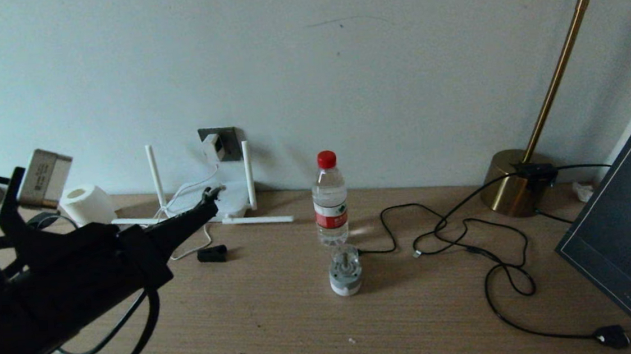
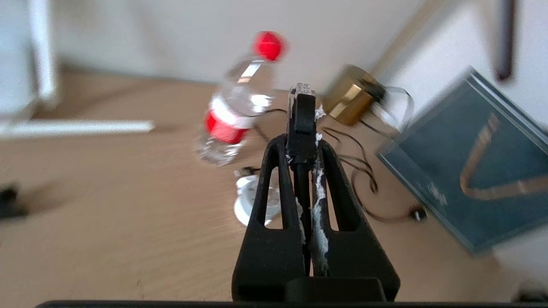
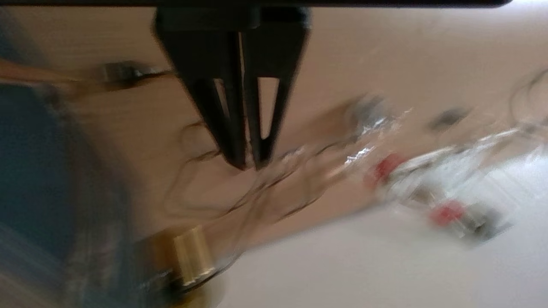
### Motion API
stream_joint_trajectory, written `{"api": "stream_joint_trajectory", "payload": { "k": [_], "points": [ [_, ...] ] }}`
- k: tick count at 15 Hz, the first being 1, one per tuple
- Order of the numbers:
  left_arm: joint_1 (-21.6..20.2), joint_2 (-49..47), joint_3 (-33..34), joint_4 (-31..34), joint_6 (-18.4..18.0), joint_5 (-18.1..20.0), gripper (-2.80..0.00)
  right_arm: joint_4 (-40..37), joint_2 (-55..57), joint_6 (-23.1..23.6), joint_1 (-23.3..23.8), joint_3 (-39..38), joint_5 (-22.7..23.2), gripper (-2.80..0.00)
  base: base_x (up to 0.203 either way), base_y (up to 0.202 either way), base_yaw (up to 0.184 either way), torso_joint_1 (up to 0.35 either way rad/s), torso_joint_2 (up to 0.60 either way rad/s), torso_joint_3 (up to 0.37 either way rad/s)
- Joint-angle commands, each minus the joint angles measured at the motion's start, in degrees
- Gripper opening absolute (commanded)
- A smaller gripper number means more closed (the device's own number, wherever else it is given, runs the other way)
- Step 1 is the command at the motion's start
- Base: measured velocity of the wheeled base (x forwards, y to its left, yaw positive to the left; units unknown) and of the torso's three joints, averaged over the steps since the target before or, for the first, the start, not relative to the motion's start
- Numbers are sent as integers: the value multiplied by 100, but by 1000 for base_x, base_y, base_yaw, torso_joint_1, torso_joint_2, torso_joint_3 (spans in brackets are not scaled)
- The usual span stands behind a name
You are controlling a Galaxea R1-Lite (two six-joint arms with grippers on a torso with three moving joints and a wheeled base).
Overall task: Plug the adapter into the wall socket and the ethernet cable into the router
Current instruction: Hand it to the other hand, then align cable and router interface
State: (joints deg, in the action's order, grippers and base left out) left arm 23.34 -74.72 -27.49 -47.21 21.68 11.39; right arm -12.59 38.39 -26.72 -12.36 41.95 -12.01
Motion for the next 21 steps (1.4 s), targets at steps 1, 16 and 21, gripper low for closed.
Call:
{"api": "stream_joint_trajectory", "payload": {
  "k": [1,16,21],
  "points": [
    [-18,-148,40,31,66,-231,-280,-23,-648,352,598,-103,-11,-280,0,0,0,0,0,0],
    [-1442,-3072,-138,-638,-704,-991,-280,1511,-2318,3287,841,-4204,1380,-280,0,0,0,0,0,0],
    [-1488,-3577,-284,-1001,-885,-995,-280,1242,-3278,3467,1117,-4191,1354,-280,0,0,0,0,0,0]
  ]
}}
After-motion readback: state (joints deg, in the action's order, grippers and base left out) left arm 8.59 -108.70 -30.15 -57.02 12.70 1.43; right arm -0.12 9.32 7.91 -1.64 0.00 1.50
